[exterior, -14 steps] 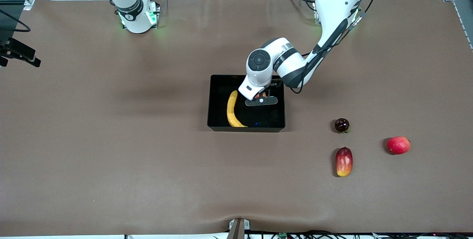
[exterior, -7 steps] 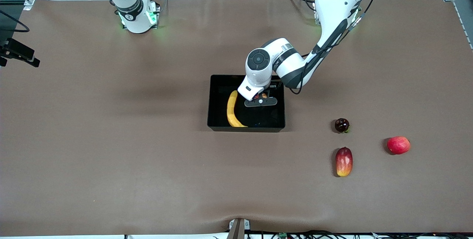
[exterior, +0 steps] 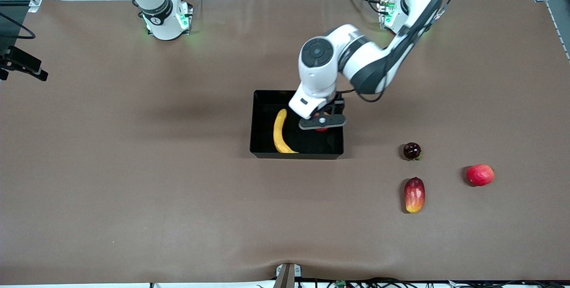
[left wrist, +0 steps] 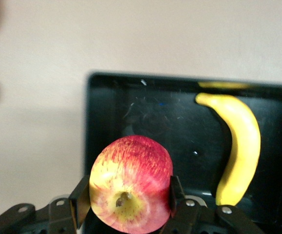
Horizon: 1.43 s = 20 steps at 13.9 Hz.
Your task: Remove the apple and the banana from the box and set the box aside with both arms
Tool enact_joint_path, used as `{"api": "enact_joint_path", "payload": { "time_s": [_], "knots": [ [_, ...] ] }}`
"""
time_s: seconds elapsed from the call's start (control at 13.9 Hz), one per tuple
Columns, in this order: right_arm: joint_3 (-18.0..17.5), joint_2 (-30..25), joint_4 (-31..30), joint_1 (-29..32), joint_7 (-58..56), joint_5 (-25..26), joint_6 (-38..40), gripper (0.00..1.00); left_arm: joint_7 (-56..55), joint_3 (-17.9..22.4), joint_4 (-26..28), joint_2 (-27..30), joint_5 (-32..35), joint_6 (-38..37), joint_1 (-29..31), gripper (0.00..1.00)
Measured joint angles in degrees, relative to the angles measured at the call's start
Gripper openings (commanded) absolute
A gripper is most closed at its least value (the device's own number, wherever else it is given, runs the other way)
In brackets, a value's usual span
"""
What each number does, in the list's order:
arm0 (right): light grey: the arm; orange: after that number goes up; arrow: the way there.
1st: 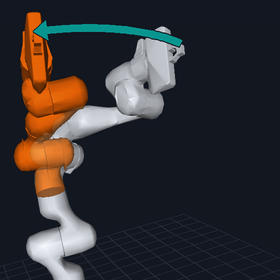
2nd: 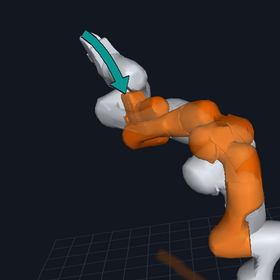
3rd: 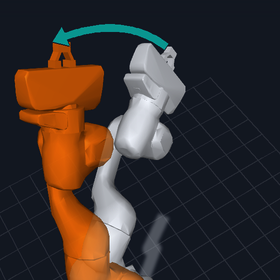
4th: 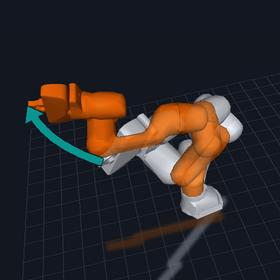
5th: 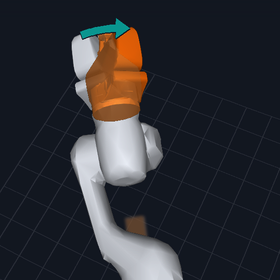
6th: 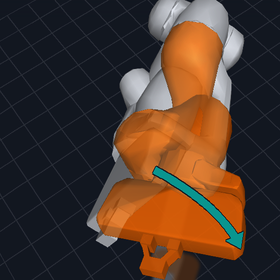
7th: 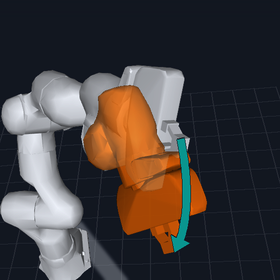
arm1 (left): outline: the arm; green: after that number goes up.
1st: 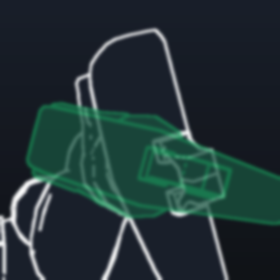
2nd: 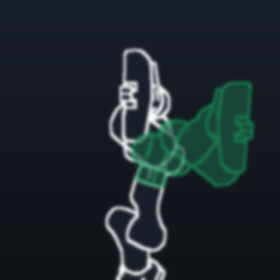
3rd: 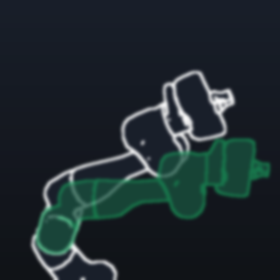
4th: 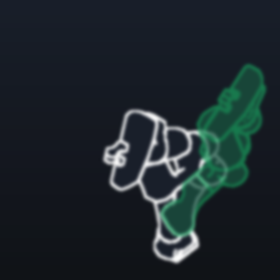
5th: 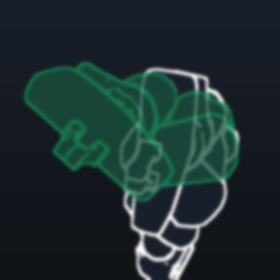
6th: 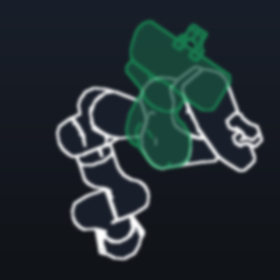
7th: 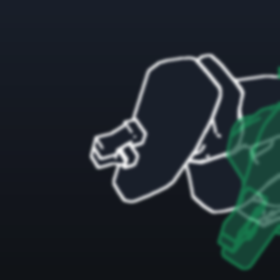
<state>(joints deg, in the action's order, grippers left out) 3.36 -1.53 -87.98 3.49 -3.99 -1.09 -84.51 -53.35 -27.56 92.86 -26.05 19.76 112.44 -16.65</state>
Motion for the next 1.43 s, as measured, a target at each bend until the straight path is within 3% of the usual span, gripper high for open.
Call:
{"api": "enact_joint_path", "payload": {
  "time_s": [0.29,0.65,1.08,1.43],
  "knots": [
    [0.02,0.16,0.00,0.01,0.00,0.00,0.00,1.00,11.51,-0.04,-0.49,5.29,-0.74,-4.77,8.92,0.00],
    [-0.01,0.82,-0.06,-0.02,0.00,-0.02,0.03,1.00,28.22,0.25,2.12,6.35,-1.08,-7.29,23.76,0.00],
    [-0.27,4.16,0.10,-0.18,-0.03,-0.02,-0.87,1.00,36.51,0.79,3.86,-2.50,3.59,4.85,33.91,0.00],
    [-0.27,4.16,0.41,-0.18,-0.03,-0.02,-3.16,1.00,39.73,1.11,0.05,-10.26,3.75,9.57,36.34,0.00]
  ]
}}
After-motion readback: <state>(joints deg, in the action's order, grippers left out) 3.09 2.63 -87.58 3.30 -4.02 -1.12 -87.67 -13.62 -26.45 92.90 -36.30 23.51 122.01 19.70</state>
